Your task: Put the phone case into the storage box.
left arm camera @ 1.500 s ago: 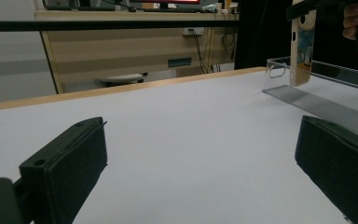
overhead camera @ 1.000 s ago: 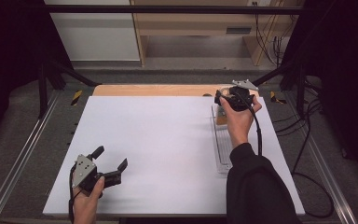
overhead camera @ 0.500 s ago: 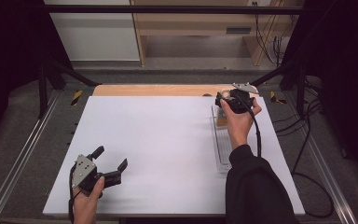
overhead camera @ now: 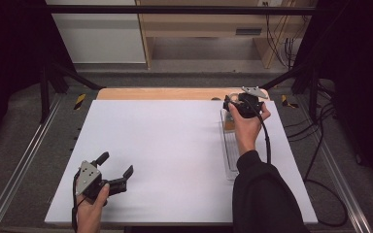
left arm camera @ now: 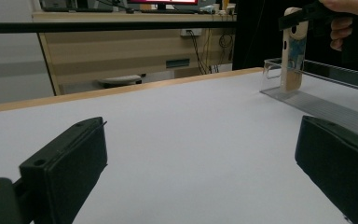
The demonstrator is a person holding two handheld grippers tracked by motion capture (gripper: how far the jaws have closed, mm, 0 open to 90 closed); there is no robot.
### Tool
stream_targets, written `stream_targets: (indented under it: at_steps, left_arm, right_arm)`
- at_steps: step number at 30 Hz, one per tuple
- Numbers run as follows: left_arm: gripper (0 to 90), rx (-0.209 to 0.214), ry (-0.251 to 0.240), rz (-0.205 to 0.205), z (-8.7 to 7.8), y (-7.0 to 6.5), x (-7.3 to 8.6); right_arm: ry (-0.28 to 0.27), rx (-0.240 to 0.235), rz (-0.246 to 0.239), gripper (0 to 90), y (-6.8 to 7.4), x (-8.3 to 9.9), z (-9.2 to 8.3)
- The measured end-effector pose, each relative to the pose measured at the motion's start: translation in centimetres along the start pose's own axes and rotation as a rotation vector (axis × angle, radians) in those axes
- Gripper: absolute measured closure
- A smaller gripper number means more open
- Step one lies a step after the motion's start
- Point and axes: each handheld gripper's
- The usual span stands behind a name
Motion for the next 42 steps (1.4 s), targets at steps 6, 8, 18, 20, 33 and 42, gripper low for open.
stream_targets:
  at_steps: [6, 8, 18, 20, 33, 42]
  left_arm:
    - [1.8, 0.000, -0.001, 0.000, -0.01, 0.00, 0.00]
    - [1.8, 0.001, -0.002, 0.000, 0.00, -0.02, -0.01]
    - [1.8, 0.001, -0.014, 0.002, -0.10, -0.01, -0.10]
    - [1.7, 0.000, -0.018, 0.005, -0.16, 0.03, -0.13]
    - [1.6, -0.004, -0.031, 0.005, -0.37, 0.22, -0.15]
    - [1.6, 0.000, -0.033, 0.004, -0.39, 0.25, -0.15]
  right_arm:
    - [-0.010, 0.000, -0.002, 11.1, 0.18, 0.07, 0.20]
    - [-0.010, -0.001, -0.002, 11.1, 0.15, 0.10, 0.26]
    - [-0.025, 0.000, 0.003, 11.0, 0.27, 0.22, 0.52]
    - [-0.024, 0.000, 0.003, 11.0, 0.29, 0.26, 0.58]
    - [-0.026, 0.008, -0.001, 10.8, 0.12, 0.37, 0.78]
    - [-0.024, 0.005, -0.007, 10.8, 0.19, 0.46, 0.85]
Point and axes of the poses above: each handheld gripper's, and its own axes: z roughly forward along the jaws, x roughly out of its underside, y roughly to its left, and after that the axes turned 6 degrees about z, right-handed
